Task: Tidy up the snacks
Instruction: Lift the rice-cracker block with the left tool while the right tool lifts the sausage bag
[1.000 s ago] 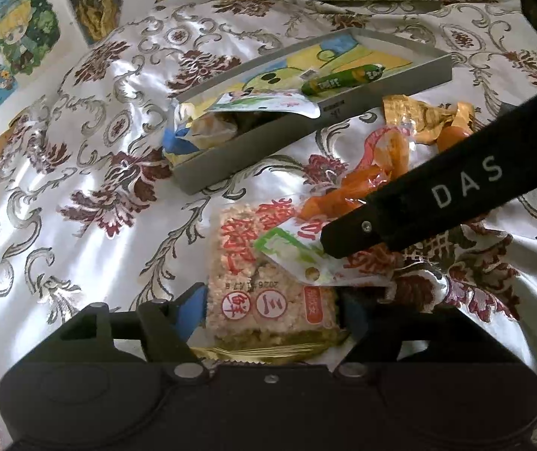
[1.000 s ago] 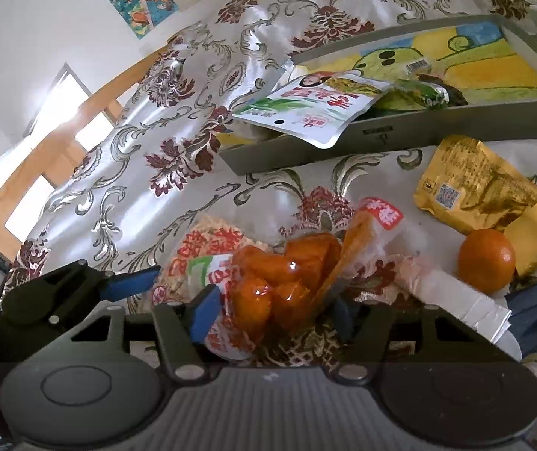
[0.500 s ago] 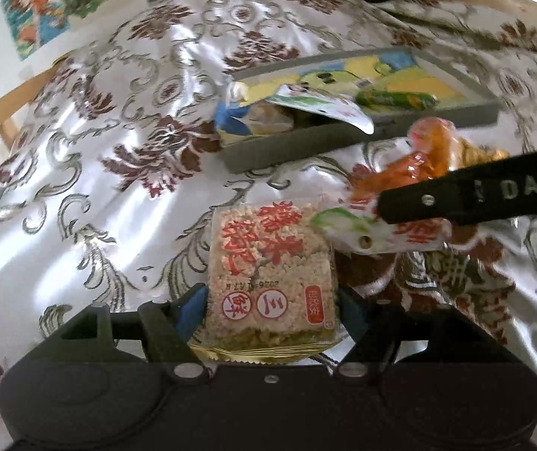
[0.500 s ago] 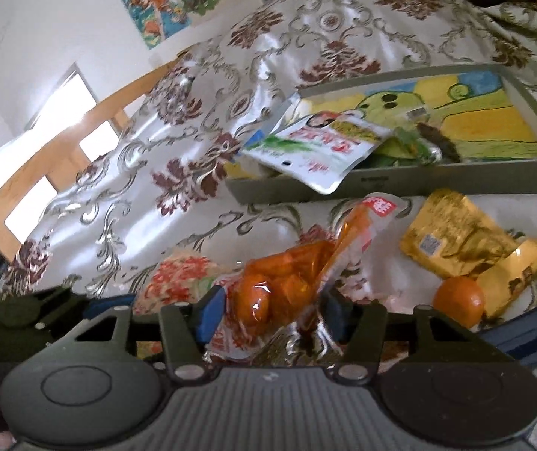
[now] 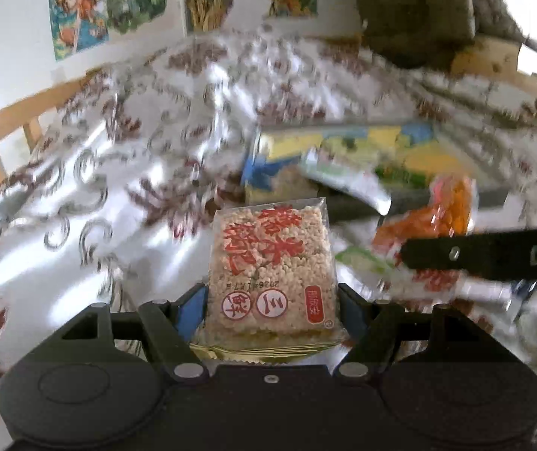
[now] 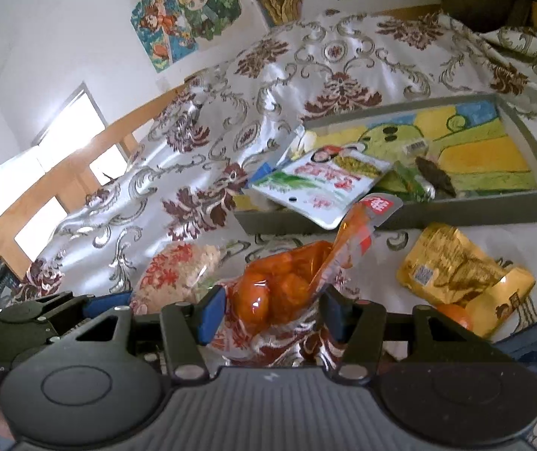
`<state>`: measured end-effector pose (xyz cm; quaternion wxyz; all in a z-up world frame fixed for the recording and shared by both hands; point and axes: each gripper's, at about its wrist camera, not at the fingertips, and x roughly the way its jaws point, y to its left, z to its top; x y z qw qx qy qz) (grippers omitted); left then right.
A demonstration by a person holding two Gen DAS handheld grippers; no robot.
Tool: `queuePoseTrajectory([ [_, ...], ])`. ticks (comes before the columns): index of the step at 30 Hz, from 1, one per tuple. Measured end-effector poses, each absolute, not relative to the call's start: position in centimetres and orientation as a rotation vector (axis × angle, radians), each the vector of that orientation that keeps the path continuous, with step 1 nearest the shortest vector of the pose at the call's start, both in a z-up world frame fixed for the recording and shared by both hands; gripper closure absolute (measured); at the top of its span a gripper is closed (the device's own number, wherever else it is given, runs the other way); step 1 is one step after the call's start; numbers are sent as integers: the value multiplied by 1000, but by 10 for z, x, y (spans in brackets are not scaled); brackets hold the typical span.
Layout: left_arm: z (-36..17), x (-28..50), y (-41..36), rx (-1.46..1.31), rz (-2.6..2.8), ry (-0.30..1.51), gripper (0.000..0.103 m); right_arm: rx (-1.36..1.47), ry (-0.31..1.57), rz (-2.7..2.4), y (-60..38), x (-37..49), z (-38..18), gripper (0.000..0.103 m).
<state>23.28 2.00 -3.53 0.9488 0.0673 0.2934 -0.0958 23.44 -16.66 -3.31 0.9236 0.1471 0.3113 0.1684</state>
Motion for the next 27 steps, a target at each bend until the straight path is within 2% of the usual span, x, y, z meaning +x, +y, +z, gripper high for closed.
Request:
queuePoseTrajectory([
  [4, -29, 229, 11, 139, -239, 509, 29, 320, 610, 338, -173, 232, -28, 44],
  [17, -31, 221, 4, 76, -272, 402, 28, 448, 496, 221, -227, 237, -3, 45],
  [27, -11, 264, -31, 13, -270, 363, 28, 541, 426, 136, -269, 257, -4, 45],
])
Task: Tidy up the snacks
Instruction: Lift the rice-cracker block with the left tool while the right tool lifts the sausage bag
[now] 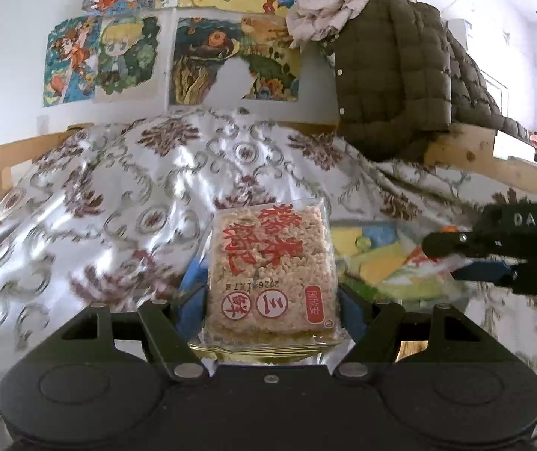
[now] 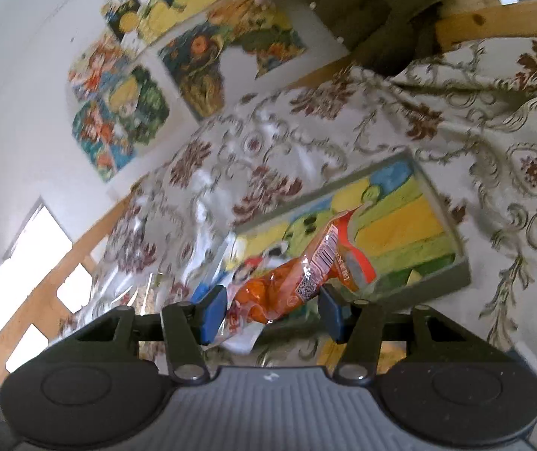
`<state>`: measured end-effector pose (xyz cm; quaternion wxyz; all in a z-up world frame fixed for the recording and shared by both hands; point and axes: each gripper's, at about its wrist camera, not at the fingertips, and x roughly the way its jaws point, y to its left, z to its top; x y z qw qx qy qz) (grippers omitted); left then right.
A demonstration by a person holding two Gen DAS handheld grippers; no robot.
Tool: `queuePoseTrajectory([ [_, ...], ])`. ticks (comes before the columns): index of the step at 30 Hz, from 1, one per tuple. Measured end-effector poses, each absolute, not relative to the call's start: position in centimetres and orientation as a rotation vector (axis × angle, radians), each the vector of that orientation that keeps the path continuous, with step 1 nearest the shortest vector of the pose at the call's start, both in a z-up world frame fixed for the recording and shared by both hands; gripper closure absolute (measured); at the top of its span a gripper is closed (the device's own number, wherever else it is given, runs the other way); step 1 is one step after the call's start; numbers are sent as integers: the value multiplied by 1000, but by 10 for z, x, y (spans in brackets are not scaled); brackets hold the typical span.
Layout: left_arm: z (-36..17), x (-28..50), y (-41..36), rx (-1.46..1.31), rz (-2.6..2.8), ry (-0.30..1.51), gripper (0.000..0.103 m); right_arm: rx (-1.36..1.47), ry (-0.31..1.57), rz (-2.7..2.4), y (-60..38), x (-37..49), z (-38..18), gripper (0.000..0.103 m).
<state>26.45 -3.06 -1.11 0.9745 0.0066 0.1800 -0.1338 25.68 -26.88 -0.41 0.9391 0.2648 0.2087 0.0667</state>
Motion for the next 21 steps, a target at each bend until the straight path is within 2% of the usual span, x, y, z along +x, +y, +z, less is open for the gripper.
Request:
queuePoseTrajectory([
  [10, -14, 343, -92, 56, -309, 493, 28, 568, 407, 50, -304, 289, -18, 45],
  [21, -34, 380, -113, 29, -291, 645, 28, 572, 455, 19, -309, 300, -33, 44],
])
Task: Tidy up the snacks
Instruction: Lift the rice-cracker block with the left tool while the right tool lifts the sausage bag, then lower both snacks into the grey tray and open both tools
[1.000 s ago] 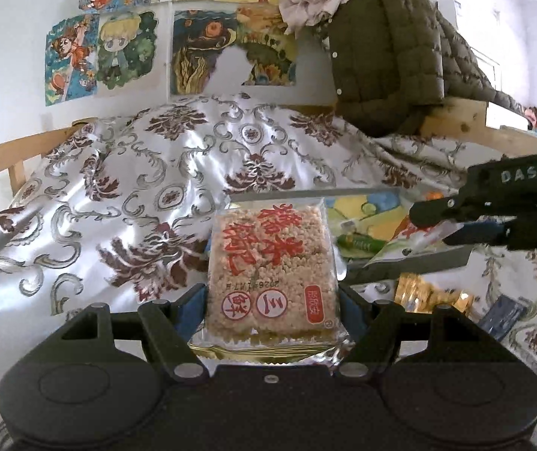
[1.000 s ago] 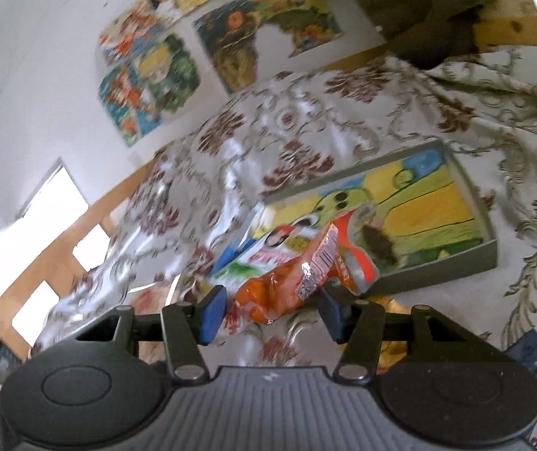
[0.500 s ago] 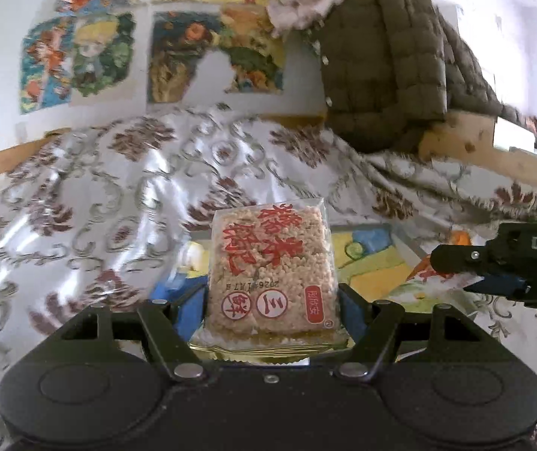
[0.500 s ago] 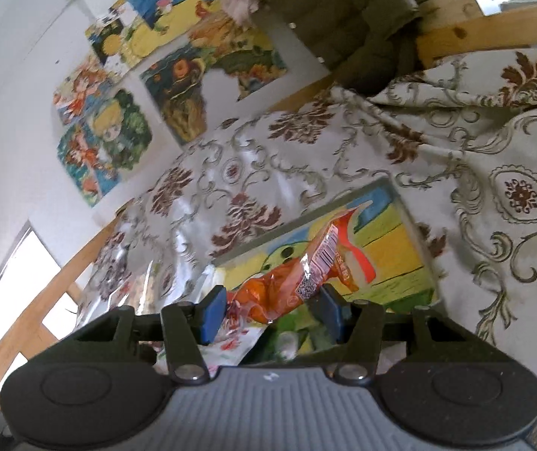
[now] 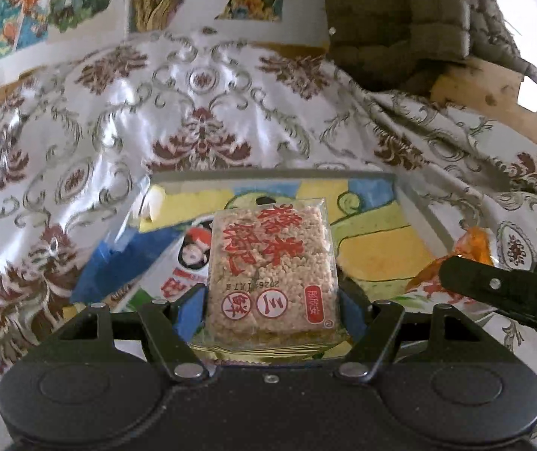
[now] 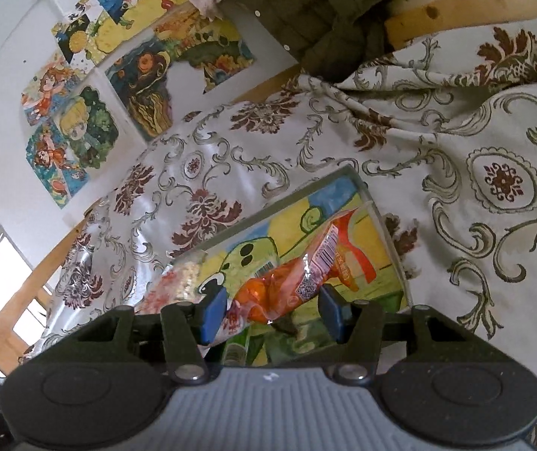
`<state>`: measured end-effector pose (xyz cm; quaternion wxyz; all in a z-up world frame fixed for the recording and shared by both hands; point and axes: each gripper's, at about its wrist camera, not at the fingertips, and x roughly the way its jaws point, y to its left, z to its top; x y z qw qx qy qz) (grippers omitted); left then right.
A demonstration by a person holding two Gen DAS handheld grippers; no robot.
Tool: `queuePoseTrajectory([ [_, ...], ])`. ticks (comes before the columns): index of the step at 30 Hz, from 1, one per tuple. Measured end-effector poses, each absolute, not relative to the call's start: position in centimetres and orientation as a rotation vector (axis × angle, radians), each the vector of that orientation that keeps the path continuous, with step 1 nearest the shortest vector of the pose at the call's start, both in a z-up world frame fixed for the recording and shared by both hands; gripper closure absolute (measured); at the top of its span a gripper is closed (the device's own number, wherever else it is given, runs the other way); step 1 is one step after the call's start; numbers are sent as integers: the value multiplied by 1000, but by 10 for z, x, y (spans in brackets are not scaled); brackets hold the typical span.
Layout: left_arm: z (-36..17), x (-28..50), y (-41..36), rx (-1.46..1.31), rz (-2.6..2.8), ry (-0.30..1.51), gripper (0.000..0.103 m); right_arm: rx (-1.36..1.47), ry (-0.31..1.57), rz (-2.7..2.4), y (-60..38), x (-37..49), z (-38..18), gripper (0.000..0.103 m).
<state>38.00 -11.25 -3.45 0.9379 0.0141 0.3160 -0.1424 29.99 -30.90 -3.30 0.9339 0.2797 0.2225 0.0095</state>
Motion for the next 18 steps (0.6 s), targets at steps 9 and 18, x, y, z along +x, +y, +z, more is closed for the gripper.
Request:
queuePoseTrajectory([
  [9, -33, 380, -111, 29, -274, 675, 26, 634, 508, 2, -315, 301, -43, 42],
  [18, -23, 376, -94, -72, -271, 679, 18, 665, 472, 2, -322, 296, -37, 35],
])
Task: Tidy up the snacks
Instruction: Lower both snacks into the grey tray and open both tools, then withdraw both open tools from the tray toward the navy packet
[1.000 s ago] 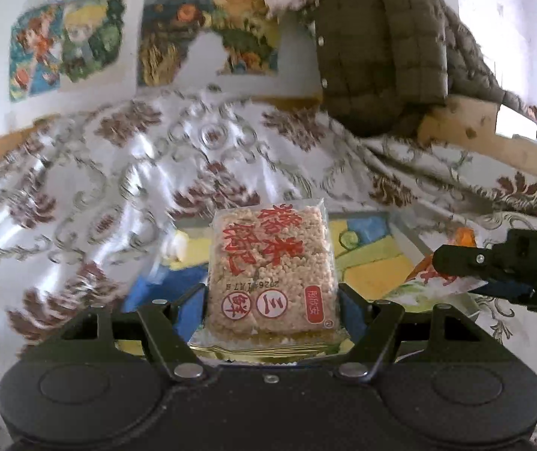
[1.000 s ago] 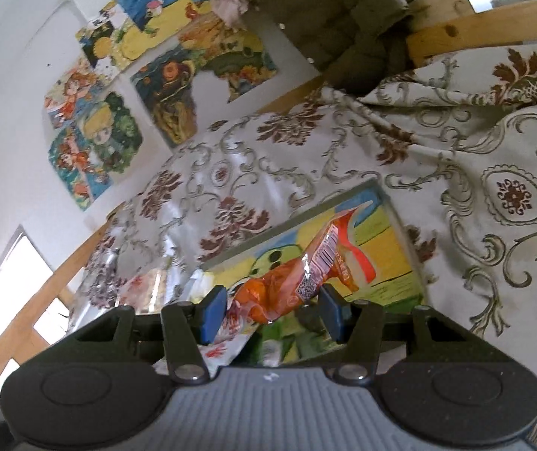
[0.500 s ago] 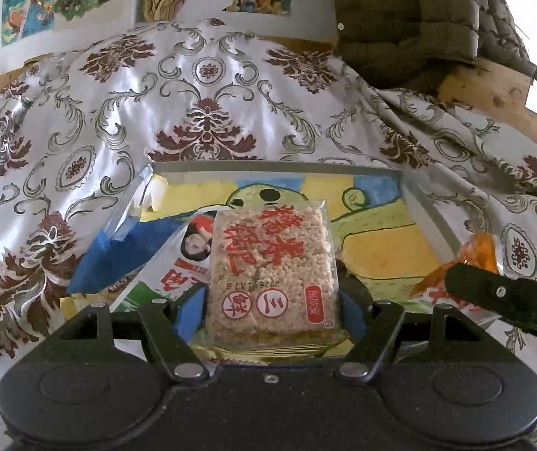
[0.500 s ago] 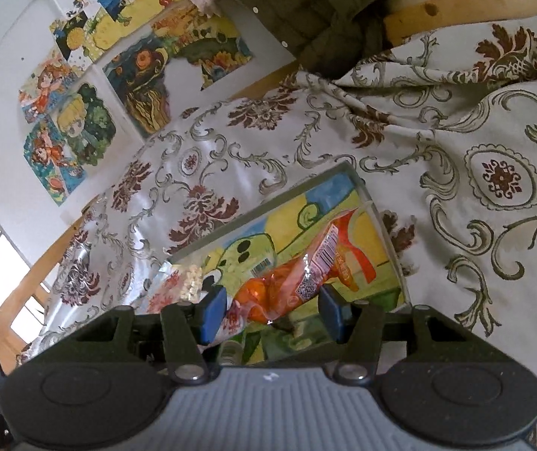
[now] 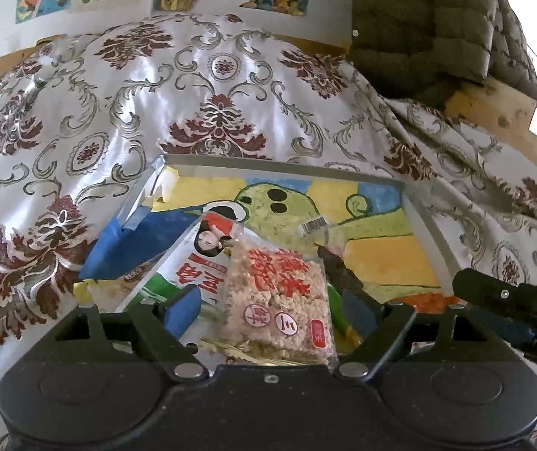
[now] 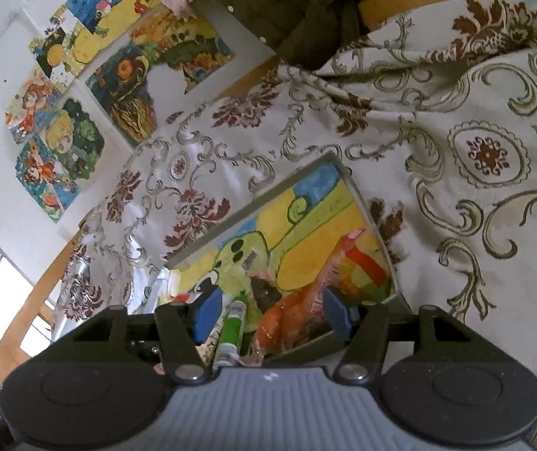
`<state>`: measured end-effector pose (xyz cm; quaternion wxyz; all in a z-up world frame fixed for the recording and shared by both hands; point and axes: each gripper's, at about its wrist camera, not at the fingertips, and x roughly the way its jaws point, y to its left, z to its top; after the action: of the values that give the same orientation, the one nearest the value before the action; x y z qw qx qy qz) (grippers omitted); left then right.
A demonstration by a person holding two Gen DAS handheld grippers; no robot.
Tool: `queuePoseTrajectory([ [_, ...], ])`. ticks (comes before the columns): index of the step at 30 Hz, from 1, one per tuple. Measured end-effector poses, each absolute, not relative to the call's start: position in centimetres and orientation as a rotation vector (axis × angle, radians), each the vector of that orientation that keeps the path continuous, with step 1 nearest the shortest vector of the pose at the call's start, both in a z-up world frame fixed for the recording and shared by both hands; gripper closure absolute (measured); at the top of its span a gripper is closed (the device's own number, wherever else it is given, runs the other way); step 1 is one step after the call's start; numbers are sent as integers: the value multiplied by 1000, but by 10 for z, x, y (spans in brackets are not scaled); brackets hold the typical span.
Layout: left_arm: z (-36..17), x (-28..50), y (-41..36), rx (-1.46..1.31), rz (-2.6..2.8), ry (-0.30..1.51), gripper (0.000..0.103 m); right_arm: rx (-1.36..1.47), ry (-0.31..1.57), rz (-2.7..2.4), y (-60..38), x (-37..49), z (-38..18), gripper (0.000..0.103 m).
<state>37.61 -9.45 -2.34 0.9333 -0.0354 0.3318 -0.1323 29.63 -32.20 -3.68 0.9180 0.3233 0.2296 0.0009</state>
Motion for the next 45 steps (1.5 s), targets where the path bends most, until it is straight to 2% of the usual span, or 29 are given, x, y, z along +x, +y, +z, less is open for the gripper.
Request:
queuePoseTrajectory([
  [7, -1, 354, -78, -100, -231, 611, 5, 640, 425, -3, -322, 284, -19, 21],
  [18, 39, 269, -41, -169, -153, 489, 1, 282, 321, 26, -278, 222, 34, 0],
  [28, 35, 171, -11, -182, -112, 444, 1, 77, 283, -4, -244, 118, 41, 0],
  [34, 29, 129, -10, -151, -144, 422, 1, 73, 281, -65, -243, 66, 42, 0],
  [45, 6, 80, -18, -67, -231, 450, 1, 12, 424, -137, -229, 24, 40, 0],
])
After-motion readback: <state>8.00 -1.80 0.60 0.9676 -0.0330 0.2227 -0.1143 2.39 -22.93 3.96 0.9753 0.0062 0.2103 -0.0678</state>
